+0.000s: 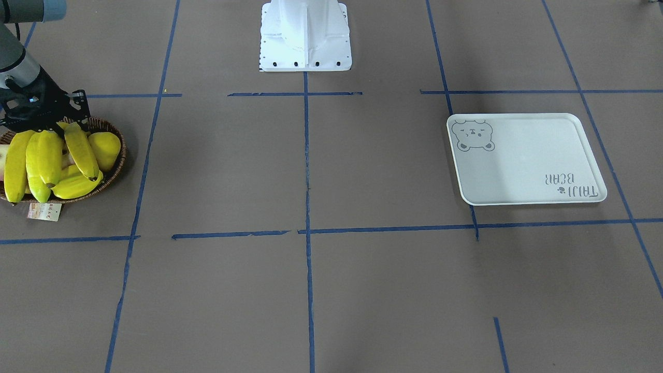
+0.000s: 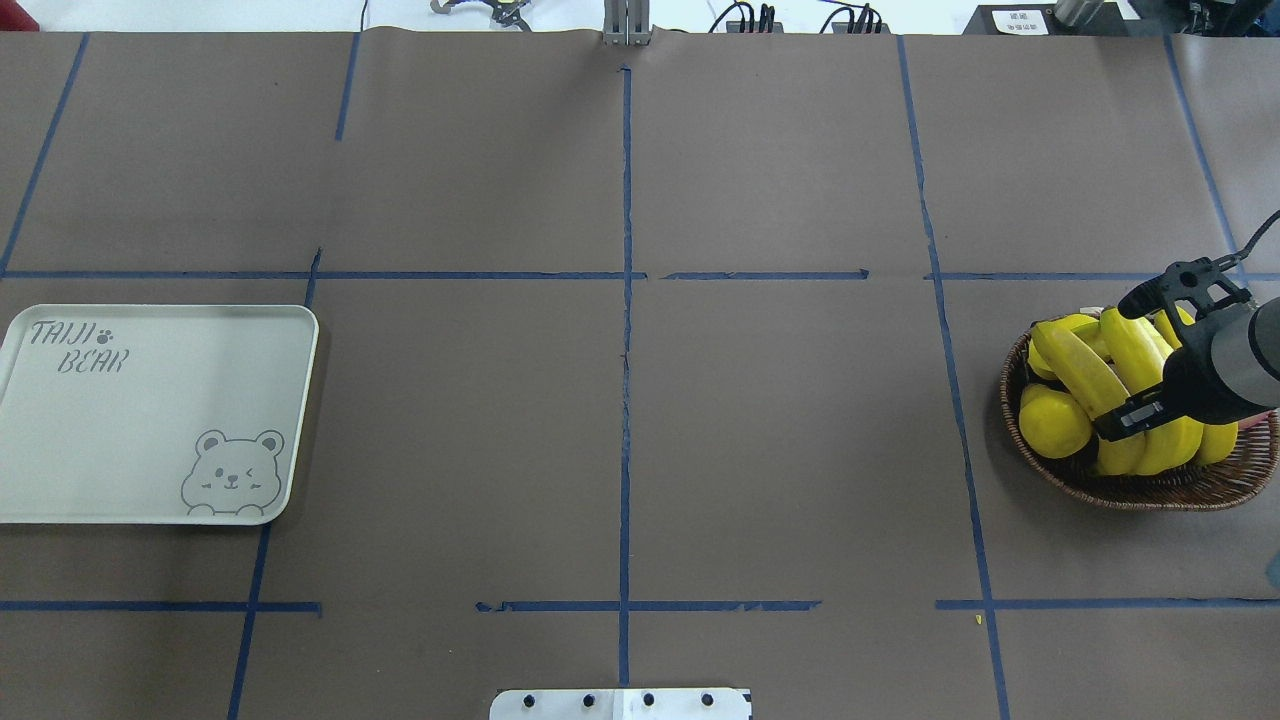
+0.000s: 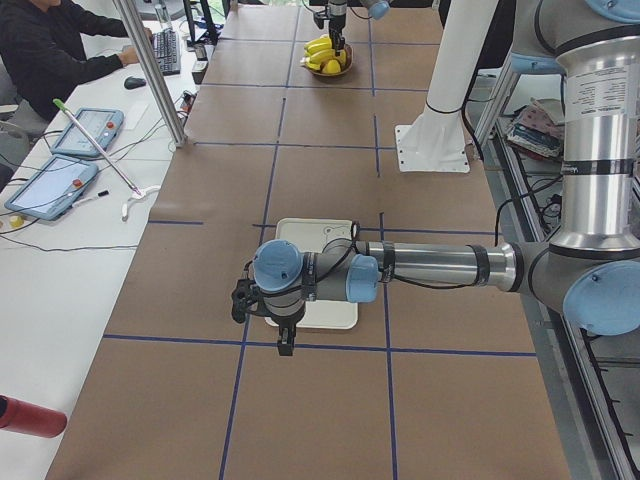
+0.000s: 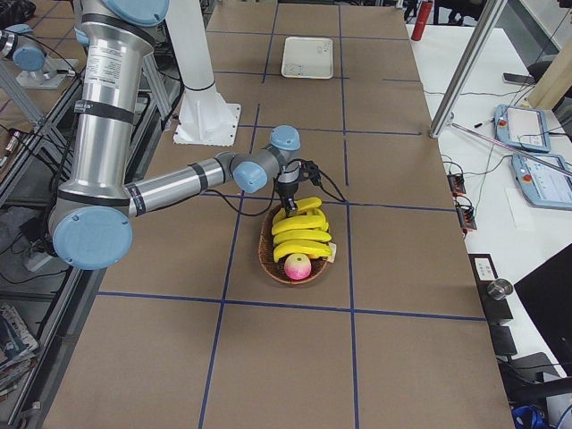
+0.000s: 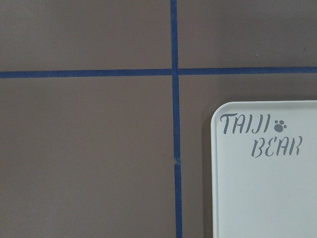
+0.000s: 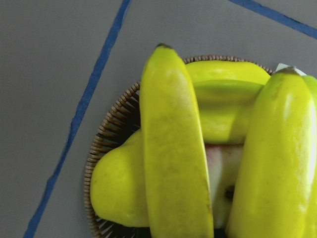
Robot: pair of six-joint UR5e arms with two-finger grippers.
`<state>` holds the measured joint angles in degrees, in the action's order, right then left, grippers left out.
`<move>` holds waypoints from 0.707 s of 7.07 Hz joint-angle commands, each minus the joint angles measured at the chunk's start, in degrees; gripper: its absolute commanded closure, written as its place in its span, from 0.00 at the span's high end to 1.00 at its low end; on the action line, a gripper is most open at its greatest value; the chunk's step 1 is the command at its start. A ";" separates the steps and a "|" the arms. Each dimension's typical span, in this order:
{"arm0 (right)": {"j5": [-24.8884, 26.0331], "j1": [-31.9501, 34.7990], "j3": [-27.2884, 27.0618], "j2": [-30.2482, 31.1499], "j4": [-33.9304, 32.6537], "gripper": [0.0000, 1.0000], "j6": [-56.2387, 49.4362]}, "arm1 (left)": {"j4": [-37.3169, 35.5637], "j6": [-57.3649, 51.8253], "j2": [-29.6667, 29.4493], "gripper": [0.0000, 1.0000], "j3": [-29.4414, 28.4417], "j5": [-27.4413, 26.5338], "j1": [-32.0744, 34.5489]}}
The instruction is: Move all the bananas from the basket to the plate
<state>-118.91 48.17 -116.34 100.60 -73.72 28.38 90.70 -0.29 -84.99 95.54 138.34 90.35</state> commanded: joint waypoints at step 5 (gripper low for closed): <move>0.00 -0.28 1.29 -1.72 0.07 0.25 -0.16 | 0.00 1.07 0.00 1.00 0.00 0.00 0.00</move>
<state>-118.92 47.84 -114.91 98.95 -73.72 28.42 90.67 0.11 -84.99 95.54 138.34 90.35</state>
